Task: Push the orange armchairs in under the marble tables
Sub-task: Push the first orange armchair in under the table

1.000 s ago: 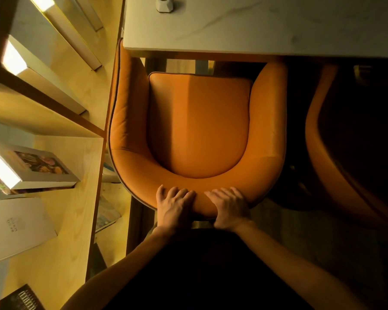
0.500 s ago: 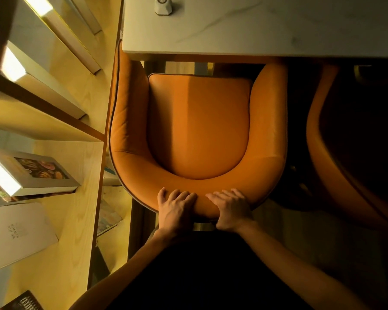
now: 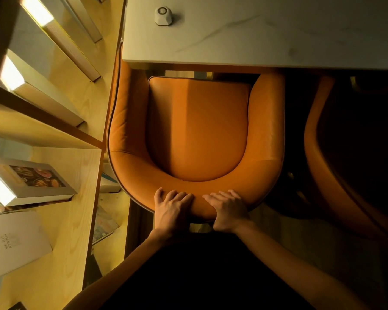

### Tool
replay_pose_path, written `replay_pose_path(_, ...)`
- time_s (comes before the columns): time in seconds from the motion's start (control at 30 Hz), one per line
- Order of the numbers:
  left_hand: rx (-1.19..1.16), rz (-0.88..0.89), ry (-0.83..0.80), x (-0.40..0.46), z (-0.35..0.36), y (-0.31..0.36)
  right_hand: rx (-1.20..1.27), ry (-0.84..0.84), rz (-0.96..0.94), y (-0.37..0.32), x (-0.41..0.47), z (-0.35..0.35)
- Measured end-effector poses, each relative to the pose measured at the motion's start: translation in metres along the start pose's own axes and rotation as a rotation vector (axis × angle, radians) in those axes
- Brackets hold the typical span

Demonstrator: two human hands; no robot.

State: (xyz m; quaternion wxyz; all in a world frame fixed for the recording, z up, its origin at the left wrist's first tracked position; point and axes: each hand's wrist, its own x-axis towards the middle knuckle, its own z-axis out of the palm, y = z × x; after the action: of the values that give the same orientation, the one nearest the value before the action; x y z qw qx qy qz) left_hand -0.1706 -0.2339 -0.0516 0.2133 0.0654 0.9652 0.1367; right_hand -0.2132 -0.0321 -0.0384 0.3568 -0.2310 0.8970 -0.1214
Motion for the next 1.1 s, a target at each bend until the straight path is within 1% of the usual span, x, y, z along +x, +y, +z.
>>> replay_pose_path(0.3, 0.011, 0.018, -0.012, 0.024, -0.013, -0.009, -0.004, -0.034, -0.018, 0.008, 0.021, -0.019)
replay_pose_path(0.63, 0.032, 0.049, -0.031, 0.026, -0.017, -0.010, -0.044, -0.073, -0.019, 0.009, 0.021, -0.020)
replay_pose_path(0.87, 0.048, 0.061, -0.009, 0.026, -0.017, -0.009, -0.032, -0.093, -0.034, 0.013, 0.023, -0.021)
replay_pose_path(1.1, 0.059, 0.051, -0.007, 0.027, -0.015, -0.009, -0.047, -0.058, -0.048, 0.015, 0.026, -0.017)
